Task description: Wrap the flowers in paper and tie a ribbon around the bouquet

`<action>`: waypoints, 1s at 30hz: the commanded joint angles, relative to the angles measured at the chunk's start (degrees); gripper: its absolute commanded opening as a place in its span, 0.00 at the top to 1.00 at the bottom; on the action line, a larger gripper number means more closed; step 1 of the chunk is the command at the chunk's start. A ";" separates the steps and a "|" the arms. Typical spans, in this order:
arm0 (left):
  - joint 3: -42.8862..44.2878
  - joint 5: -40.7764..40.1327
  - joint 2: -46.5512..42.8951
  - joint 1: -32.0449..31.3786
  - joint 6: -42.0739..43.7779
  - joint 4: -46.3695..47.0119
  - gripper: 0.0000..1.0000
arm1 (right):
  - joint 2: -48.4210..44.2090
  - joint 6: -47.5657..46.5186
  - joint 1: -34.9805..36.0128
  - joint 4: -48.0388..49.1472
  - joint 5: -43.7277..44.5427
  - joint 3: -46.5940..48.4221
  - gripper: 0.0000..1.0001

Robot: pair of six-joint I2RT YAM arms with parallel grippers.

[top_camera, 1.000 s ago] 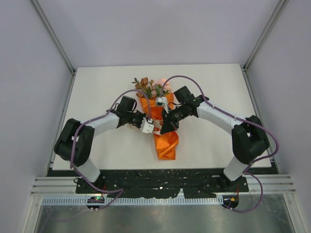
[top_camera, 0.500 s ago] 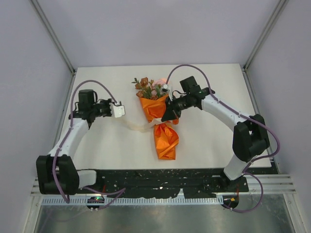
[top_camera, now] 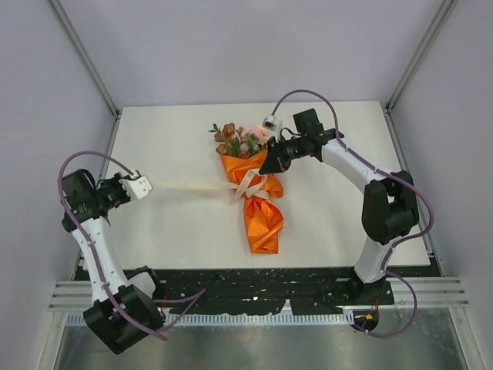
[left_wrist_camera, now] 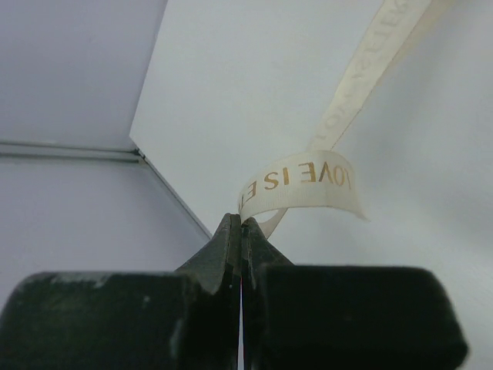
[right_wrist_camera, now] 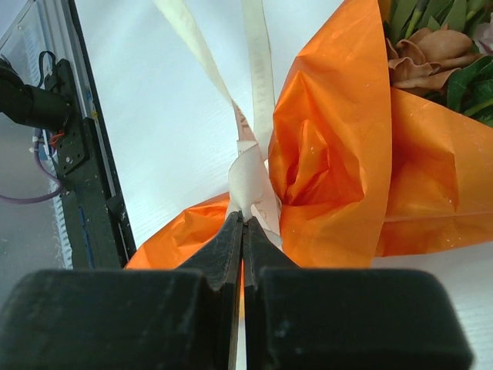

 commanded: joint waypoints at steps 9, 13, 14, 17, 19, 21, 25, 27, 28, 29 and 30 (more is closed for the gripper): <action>1.35 8.49 -4.50 -0.56 39.24 -46.92 1.00 | 0.82 -0.16 0.28 3.02 2.16 4.33 0.95; 3.98 12.71 -9.51 -17.92 28.90 -47.39 1.00 | 1.87 -1.30 0.19 3.64 2.07 4.68 0.95; 4.68 13.94 -11.00 -23.29 22.25 -43.11 1.00 | 2.57 -1.57 0.19 3.64 1.55 5.03 0.95; 4.60 12.03 -13.47 -44.71 -5.70 -20.82 1.00 | 3.63 -2.09 0.11 3.64 0.14 5.91 0.95; 4.86 9.05 -11.99 -56.49 -15.22 -8.42 1.00 | 4.33 -2.53 0.02 3.81 -1.00 6.44 0.95; 7.39 6.92 -7.44 -64.61 -25.33 3.10 1.00 | 4.95 -3.06 -0.07 3.73 -2.06 6.88 0.95; 19.16 5.43 6.97 -73.51 -35.55 19.03 1.00 | 5.82 -3.85 -0.60 3.90 -4.43 7.41 0.95; 25.57 5.34 14.09 -75.02 -38.89 25.37 1.00 | 6.35 -3.94 -0.77 4.34 -5.83 7.58 0.95; 28.74 5.77 17.26 -75.20 -40.38 26.79 1.00 | 6.53 -3.85 -0.86 4.51 -6.19 7.67 0.95; 33.47 6.04 20.77 -75.20 -41.44 27.76 1.00 | 6.88 -4.03 -1.03 4.60 -6.80 7.76 0.95; 36.91 6.74 23.50 -75.20 -41.71 28.12 1.00 | 6.97 -4.29 -1.12 4.86 -7.07 7.76 0.95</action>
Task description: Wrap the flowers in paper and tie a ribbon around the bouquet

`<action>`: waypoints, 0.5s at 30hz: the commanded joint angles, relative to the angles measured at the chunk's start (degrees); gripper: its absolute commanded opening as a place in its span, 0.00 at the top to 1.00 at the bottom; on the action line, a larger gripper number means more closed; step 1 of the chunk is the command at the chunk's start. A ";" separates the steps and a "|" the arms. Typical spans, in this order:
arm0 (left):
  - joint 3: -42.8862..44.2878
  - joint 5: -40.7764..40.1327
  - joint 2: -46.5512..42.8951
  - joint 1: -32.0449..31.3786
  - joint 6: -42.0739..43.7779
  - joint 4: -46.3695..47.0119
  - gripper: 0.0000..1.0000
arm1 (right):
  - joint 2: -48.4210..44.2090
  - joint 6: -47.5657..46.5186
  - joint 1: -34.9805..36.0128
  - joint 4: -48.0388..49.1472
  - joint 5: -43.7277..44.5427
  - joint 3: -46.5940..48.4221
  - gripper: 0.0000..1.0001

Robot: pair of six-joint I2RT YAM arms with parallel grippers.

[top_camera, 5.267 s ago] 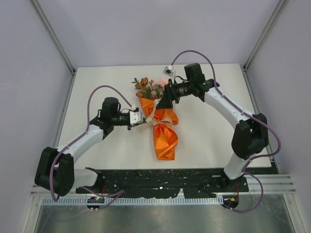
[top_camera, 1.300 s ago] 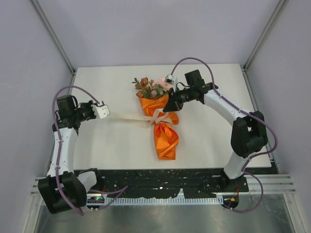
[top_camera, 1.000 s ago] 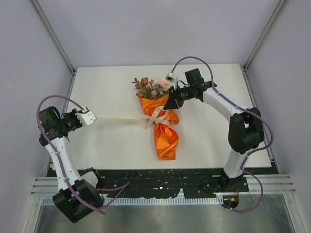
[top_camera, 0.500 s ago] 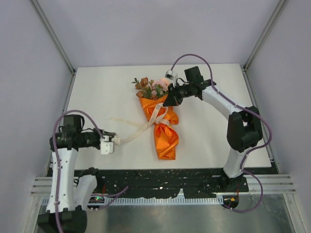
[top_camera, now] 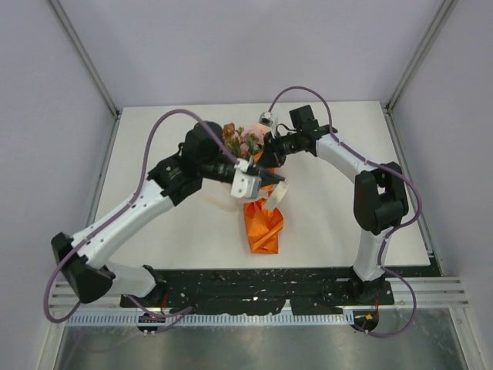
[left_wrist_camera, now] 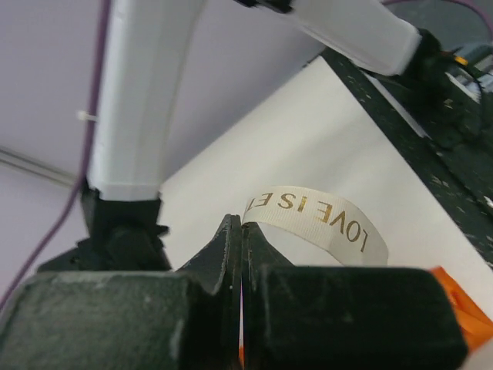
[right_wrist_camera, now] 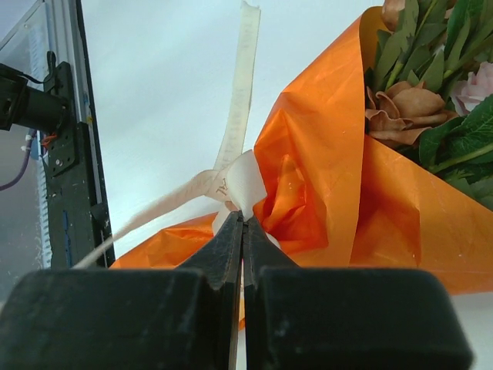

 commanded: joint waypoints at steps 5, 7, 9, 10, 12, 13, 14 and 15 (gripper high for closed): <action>19.03 2.99 17.33 -1.43 -13.49 21.81 1.00 | 1.49 -1.12 -1.59 4.20 -5.81 2.23 0.95; 20.53 3.70 19.01 -2.22 -14.10 24.52 1.00 | 2.02 -1.03 -1.94 4.73 -6.60 2.14 0.95; 21.23 4.84 20.33 -3.01 -14.11 25.51 1.00 | 2.63 -0.86 -2.47 5.25 -7.65 2.05 0.95; 21.58 5.63 20.95 -3.19 -13.06 24.29 1.00 | 2.98 -0.86 -2.82 5.43 -7.83 2.05 0.94; 21.15 6.25 21.30 -3.37 -10.52 20.96 1.00 | 3.33 -1.12 -3.17 5.43 -8.88 1.88 0.95; 21.06 6.25 21.57 -3.37 -8.07 17.55 1.00 | 3.34 -1.30 -3.43 5.43 -9.06 1.88 0.95; 20.89 6.68 21.74 -3.19 -3.87 13.51 1.00 | 3.51 -1.47 -3.70 5.43 -9.41 1.79 0.95; 20.45 7.12 22.09 -3.02 0.09 9.12 1.00 | 3.60 -1.65 -3.79 5.43 -9.76 1.79 0.95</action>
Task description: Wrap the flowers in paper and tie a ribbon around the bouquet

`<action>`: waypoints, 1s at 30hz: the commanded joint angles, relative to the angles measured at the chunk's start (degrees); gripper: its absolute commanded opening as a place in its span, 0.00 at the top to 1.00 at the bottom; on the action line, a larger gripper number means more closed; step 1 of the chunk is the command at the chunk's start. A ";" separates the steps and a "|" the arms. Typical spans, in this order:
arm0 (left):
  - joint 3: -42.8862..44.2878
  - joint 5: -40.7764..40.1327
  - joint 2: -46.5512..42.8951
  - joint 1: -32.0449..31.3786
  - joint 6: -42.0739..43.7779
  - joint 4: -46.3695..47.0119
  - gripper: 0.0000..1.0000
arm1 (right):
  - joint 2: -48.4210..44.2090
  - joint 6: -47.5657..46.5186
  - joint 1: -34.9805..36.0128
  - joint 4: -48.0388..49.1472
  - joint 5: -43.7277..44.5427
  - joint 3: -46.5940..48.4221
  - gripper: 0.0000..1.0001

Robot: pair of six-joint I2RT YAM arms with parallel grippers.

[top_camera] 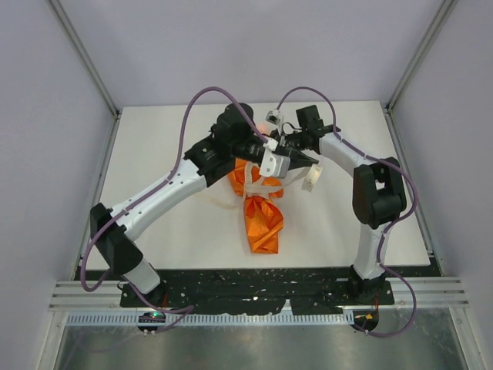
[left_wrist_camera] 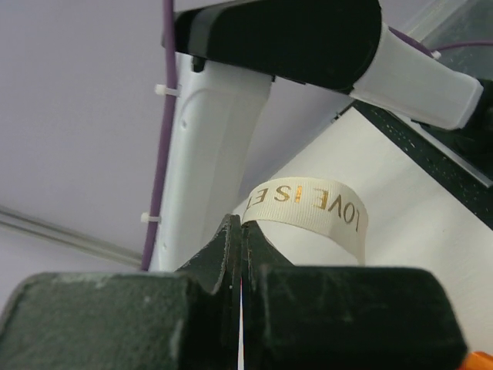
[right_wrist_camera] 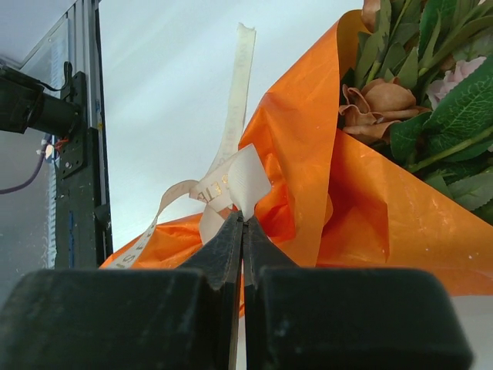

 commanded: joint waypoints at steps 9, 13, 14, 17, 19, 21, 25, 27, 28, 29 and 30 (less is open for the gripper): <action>9.08 -3.67 11.86 0.35 36.76 -38.09 1.00 | 1.18 -1.25 -0.97 2.63 -4.84 1.18 0.95; 16.91 -6.67 17.67 0.53 37.83 -41.37 1.00 | 1.79 -1.61 -1.14 2.63 -5.10 0.74 0.95; 17.01 -6.93 17.77 0.53 35.74 -38.75 1.00 | 1.97 -1.61 -1.32 2.63 -5.19 0.74 0.95; 17.19 -7.37 18.03 0.09 34.91 -37.39 0.92 | 2.41 -1.61 -1.58 2.54 -5.19 0.82 0.95; 15.96 -10.97 17.69 -0.62 39.21 -41.52 0.74 | 2.67 -1.52 -1.58 2.37 -5.19 1.00 0.95; 14.99 -12.73 17.25 -0.35 40.28 -44.95 0.46 | 2.93 -1.17 -1.58 2.37 -4.14 1.26 0.95; 15.25 -14.93 16.11 -0.09 45.90 -54.71 0.39 | 3.20 -0.73 -1.58 2.45 -5.71 1.35 0.95; 15.16 -14.67 15.40 0.70 46.17 -57.17 0.39 | 2.94 -0.38 -1.50 2.72 -5.71 1.18 0.95; 15.25 -14.24 14.88 1.31 46.52 -58.75 0.39 | 2.85 -0.46 -1.50 2.81 -5.71 1.09 0.95; 15.08 -13.45 14.26 2.19 45.57 -59.38 0.41 | 2.41 -0.55 -1.50 2.72 -5.54 1.00 0.95; 14.90 -12.48 13.73 3.50 43.99 -59.90 0.42 | 2.15 -0.64 -1.58 2.72 -5.45 0.65 0.95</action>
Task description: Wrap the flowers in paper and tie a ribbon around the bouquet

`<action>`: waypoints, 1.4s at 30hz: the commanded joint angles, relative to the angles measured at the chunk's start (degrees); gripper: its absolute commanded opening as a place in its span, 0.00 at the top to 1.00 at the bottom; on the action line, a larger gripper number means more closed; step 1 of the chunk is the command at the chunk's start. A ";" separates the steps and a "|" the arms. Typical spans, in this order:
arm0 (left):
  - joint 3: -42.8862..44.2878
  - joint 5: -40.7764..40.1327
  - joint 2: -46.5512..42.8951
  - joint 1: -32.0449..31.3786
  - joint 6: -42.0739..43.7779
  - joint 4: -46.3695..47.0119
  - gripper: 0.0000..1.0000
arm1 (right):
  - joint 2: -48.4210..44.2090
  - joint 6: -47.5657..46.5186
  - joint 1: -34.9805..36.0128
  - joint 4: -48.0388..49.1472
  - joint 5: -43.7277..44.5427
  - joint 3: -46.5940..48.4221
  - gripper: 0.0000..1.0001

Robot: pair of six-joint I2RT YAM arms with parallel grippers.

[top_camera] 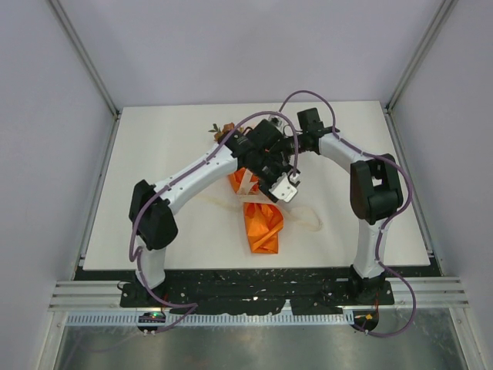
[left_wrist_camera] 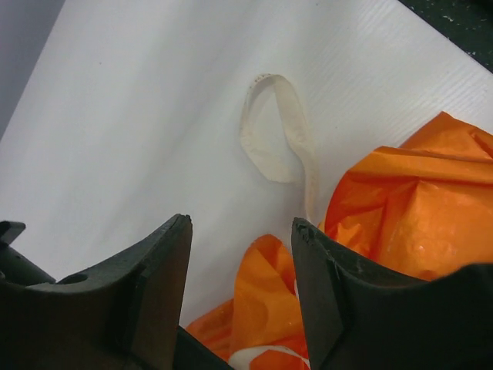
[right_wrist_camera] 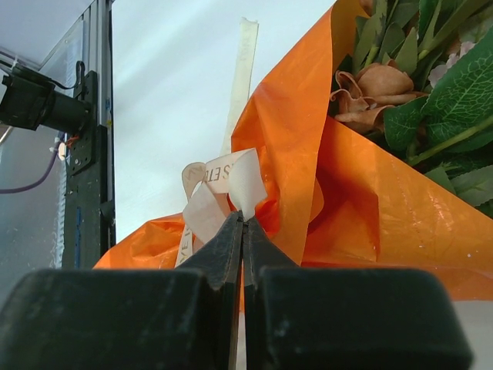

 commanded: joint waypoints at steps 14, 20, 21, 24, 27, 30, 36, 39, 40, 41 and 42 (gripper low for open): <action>-27.38 1.47 -24.32 25.51 -30.72 21.45 0.46 | -12.49 -1.72 5.76 1.43 -0.76 -1.71 0.95; -35.28 4.54 -29.40 27.70 -33.88 28.46 0.46 | -14.25 -11.39 12.70 -8.33 5.56 0.58 0.95; -37.30 4.72 -30.72 28.58 -35.01 29.95 0.48 | -14.25 -12.37 13.58 -8.87 6.28 0.41 0.95; -42.93 4.98 -34.85 31.48 -39.05 34.35 0.50 | -14.16 -15.44 18.24 -10.28 10.92 -0.64 0.95; -46.80 4.90 -37.67 34.30 -42.05 36.12 0.53 | -12.68 -17.38 22.45 -11.94 14.79 -1.18 0.92; -48.30 5.07 -38.81 35.44 -42.67 34.55 0.56 | -11.27 -20.54 24.49 -15.19 17.61 0.31 0.65; -49.80 8.94 -37.68 34.83 -42.32 34.10 0.59 | -13.63 -22.04 19.84 -21.18 20.43 3.13 0.41; -49.80 9.73 -36.27 34.04 -43.28 35.50 0.61 | -14.17 -23.88 16.42 -22.94 23.67 3.66 0.41; -49.80 9.82 -35.66 33.69 -43.64 36.11 0.62 | -13.82 -24.06 16.14 -22.94 24.47 3.83 0.44; -49.63 9.99 -35.04 33.16 -44.25 36.55 0.63 | -12.94 -24.41 15.79 -22.94 26.04 3.92 0.48; -49.19 10.17 -34.52 32.90 -45.30 37.17 0.63 | -11.63 -24.76 15.79 -23.03 26.93 4.10 0.50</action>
